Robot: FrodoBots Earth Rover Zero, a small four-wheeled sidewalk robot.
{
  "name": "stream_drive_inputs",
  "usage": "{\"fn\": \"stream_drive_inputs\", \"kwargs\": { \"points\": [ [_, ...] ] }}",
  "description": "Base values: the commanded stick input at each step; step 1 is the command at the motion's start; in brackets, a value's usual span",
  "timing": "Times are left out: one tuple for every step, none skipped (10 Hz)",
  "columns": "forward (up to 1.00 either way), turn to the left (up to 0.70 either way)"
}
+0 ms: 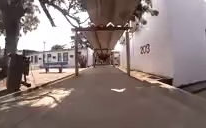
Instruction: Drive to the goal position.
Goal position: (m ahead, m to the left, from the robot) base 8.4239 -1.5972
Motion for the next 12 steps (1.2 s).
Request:
{"fn": "stream_drive_inputs", "kwargs": {
  "points": [
    [0.5,0.0],
    [0.5,0.0],
    [0.5,0.0],
    [0.5,0.0],
    [0.5,0.0],
    [0.5,0.0],
    [0.5,0.0],
    [0.5,0.0],
    [0.5,0.0],
    [0.5,0.0],
    [0.5,0.0],
    [0.5,0.0]
  ]
}}
